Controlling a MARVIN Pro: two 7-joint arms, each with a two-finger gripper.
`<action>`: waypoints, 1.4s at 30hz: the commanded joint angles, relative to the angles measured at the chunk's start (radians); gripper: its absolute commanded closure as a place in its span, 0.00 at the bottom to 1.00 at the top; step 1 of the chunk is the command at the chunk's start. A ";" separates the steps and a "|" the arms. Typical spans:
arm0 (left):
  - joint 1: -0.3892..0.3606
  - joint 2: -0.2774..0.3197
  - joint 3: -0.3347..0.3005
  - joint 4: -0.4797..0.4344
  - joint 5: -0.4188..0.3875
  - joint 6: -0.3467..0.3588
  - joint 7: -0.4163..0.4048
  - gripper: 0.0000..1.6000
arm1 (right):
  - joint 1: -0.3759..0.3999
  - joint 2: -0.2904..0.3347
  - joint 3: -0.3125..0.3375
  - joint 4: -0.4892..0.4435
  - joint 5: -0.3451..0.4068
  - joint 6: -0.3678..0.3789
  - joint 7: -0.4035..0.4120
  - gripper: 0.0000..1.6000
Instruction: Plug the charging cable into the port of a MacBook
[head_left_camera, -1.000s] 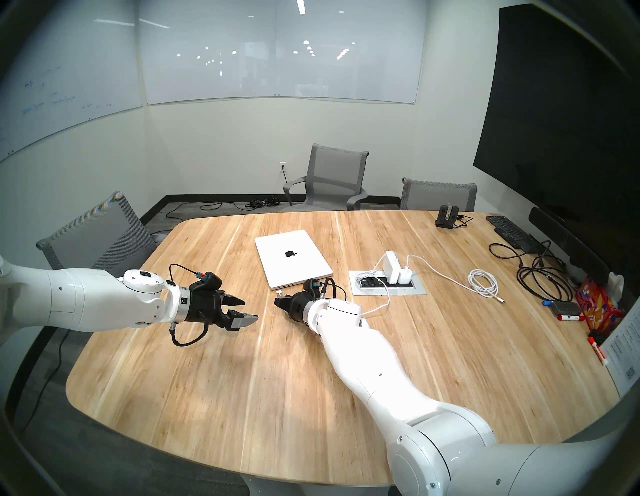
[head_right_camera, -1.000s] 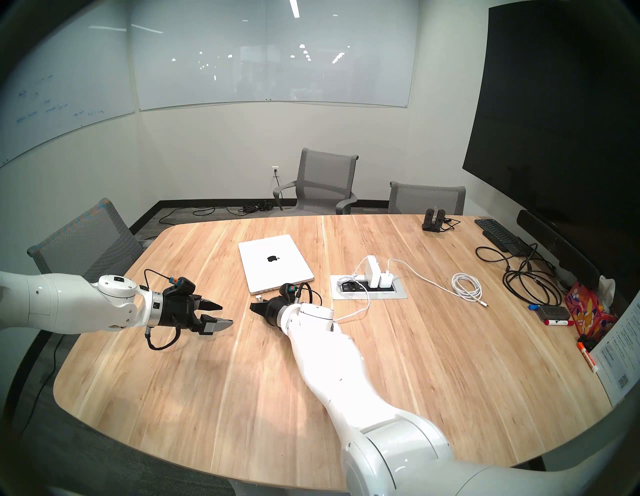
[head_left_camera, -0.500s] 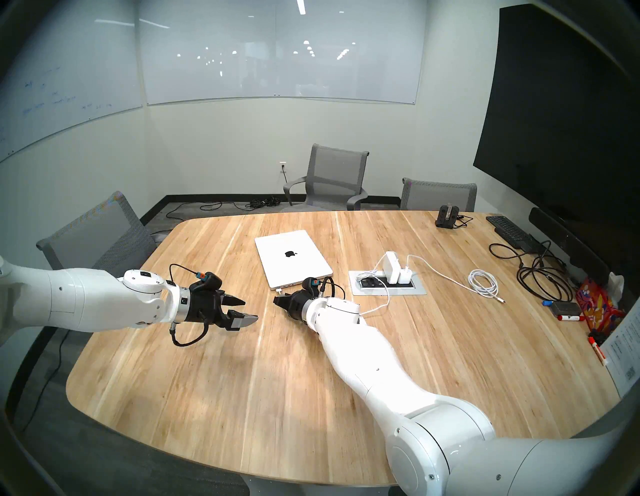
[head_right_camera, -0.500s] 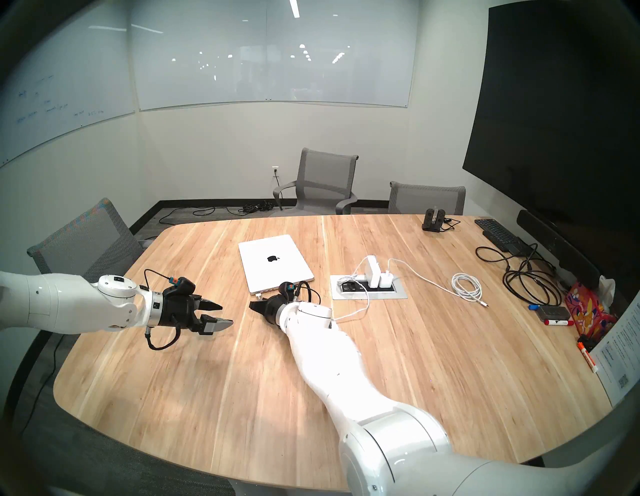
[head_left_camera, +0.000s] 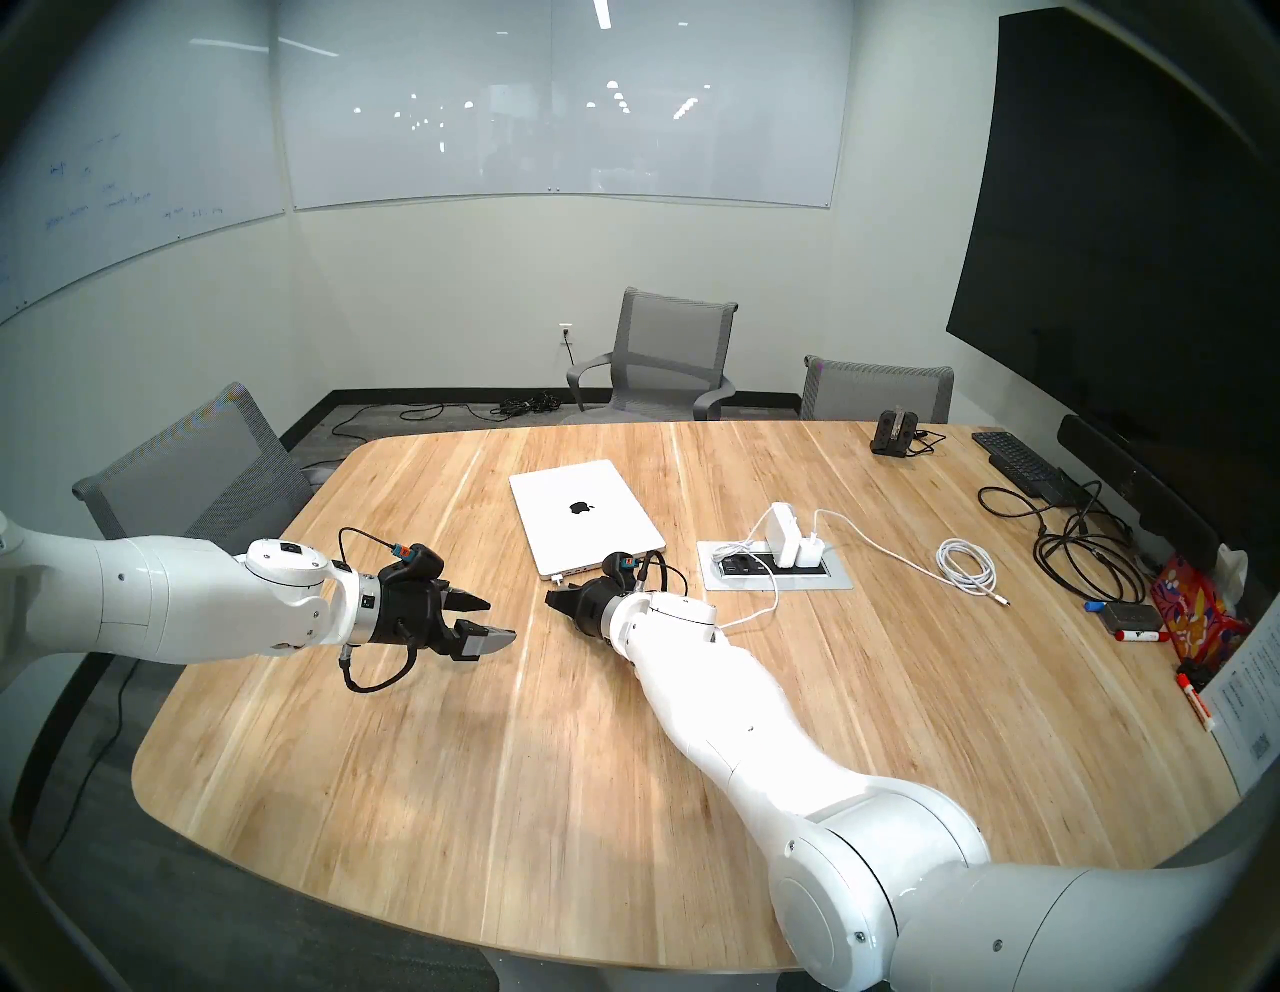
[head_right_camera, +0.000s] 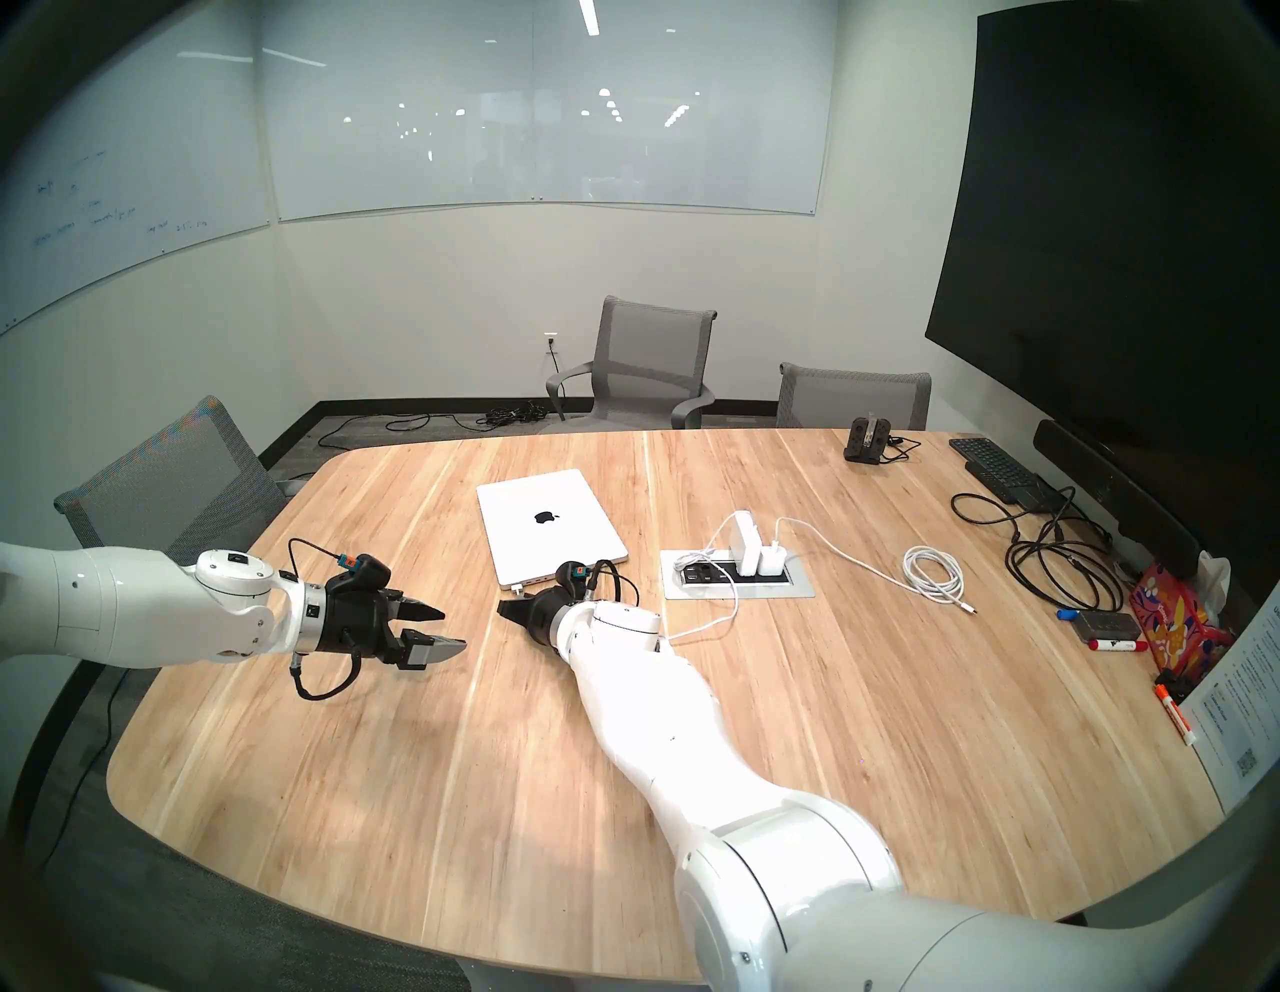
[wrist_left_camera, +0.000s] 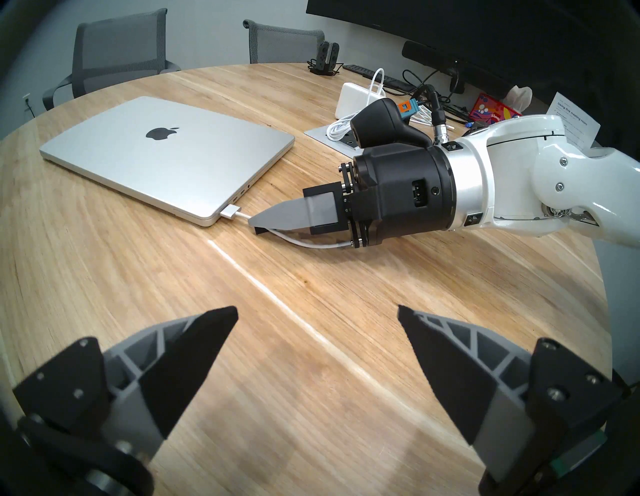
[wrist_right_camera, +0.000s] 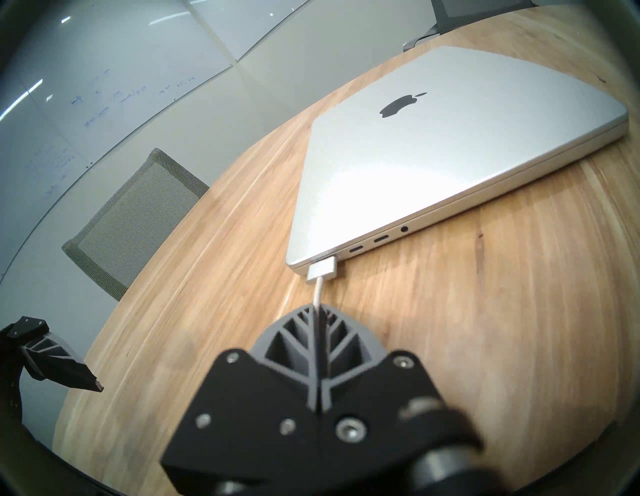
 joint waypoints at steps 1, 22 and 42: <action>-0.018 -0.002 -0.013 0.002 -0.001 -0.003 0.002 0.00 | 0.019 -0.011 -0.002 0.001 0.000 -0.012 -0.001 0.87; -0.018 -0.002 -0.013 0.002 -0.001 -0.003 0.002 0.00 | 0.018 -0.005 -0.014 0.000 -0.004 -0.019 -0.001 0.52; -0.018 -0.001 -0.013 0.002 -0.001 -0.002 0.002 0.00 | 0.007 0.009 -0.035 -0.020 -0.023 -0.010 0.001 0.20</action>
